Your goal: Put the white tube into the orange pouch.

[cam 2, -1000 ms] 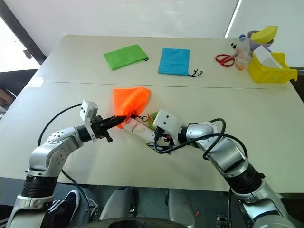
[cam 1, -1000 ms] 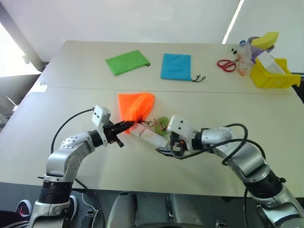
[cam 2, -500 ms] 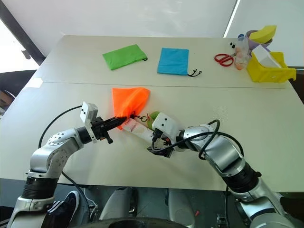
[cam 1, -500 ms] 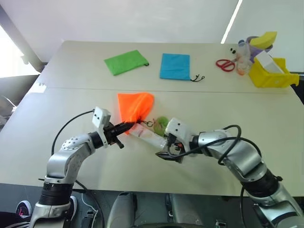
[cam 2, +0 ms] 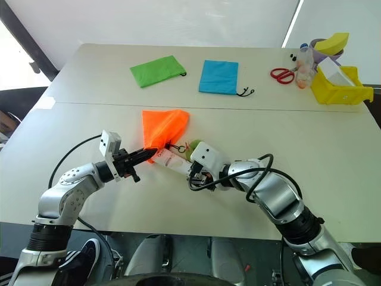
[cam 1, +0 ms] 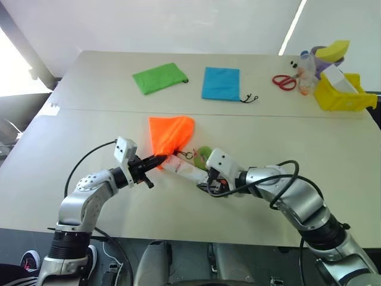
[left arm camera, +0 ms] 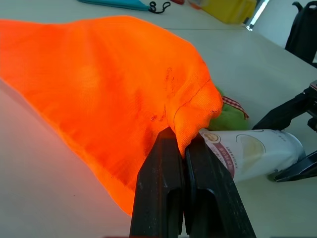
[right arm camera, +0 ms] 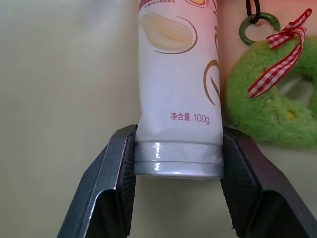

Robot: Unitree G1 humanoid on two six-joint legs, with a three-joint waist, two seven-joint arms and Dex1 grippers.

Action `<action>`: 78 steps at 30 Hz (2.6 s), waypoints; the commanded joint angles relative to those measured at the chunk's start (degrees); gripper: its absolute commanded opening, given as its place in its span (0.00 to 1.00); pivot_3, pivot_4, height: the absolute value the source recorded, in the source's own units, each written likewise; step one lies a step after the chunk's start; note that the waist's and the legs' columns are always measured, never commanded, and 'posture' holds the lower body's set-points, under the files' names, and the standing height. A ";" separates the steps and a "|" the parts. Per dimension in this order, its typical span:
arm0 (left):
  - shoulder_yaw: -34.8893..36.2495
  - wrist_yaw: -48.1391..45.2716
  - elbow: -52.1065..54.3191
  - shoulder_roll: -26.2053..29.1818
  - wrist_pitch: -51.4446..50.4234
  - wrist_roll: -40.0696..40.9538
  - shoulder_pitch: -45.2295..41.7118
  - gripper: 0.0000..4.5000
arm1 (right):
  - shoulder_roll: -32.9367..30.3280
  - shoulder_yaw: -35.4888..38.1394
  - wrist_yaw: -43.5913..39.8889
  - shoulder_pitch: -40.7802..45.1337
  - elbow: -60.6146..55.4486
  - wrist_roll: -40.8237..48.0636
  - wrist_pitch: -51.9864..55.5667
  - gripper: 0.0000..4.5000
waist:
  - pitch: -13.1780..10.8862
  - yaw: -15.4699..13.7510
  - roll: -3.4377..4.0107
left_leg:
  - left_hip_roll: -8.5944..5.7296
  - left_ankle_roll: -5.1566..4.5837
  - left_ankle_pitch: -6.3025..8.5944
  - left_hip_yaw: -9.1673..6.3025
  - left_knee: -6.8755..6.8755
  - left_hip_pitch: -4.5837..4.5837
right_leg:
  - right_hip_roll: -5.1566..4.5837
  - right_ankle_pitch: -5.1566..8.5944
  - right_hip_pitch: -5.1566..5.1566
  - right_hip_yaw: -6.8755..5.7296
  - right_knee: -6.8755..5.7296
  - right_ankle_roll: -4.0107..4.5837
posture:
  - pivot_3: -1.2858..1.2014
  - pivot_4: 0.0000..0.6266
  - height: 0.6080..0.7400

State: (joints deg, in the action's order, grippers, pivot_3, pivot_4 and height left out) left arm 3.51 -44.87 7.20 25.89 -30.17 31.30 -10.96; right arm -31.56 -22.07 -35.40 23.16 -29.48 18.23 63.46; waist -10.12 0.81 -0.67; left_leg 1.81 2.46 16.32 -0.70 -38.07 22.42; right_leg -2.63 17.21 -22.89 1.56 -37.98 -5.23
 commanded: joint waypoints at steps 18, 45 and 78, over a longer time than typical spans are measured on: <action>-0.07 -1.02 3.29 2.85 -0.85 -0.16 -0.53 0.00 | 12.92 15.60 8.15 -2.52 -8.63 10.81 8.55 0.40 | -0.01 0.17 0.01 | 0.02 0.00 0.00 0.00 0.05 0.06 | 0.03 0.00 -0.08 0.01 0.00 0.01 | 0.52 0.24 1.00; 2.40 3.41 3.02 0.60 -3.21 3.40 -3.51 0.00 | 18.43 22.07 12.48 -7.11 -11.22 17.67 0.95 0.40 | -0.01 0.18 0.01 | 0.01 0.00 0.00 0.01 0.08 0.07 | 0.04 -0.01 -0.12 0.02 0.00 -0.01 | 0.52 0.24 1.00; 5.11 1.17 -8.36 0.26 0.72 -0.03 -2.92 0.00 | 3.83 1.57 7.20 -5.59 -3.09 -1.56 -13.37 0.40 | -0.05 0.08 -0.06 | 0.02 0.00 0.00 0.02 0.08 0.08 | 0.02 0.00 -0.15 0.01 0.00 0.00 | 0.52 0.24 1.00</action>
State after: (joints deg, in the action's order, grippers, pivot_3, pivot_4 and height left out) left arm 7.68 -43.23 -1.66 25.59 -29.89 30.99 -13.58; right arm -28.62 -21.97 -27.89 17.78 -31.75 15.94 50.37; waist -10.17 0.89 -0.73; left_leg 1.83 2.46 16.32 -0.69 -37.99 22.50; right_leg -2.60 17.20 -23.04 1.57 -37.98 -5.23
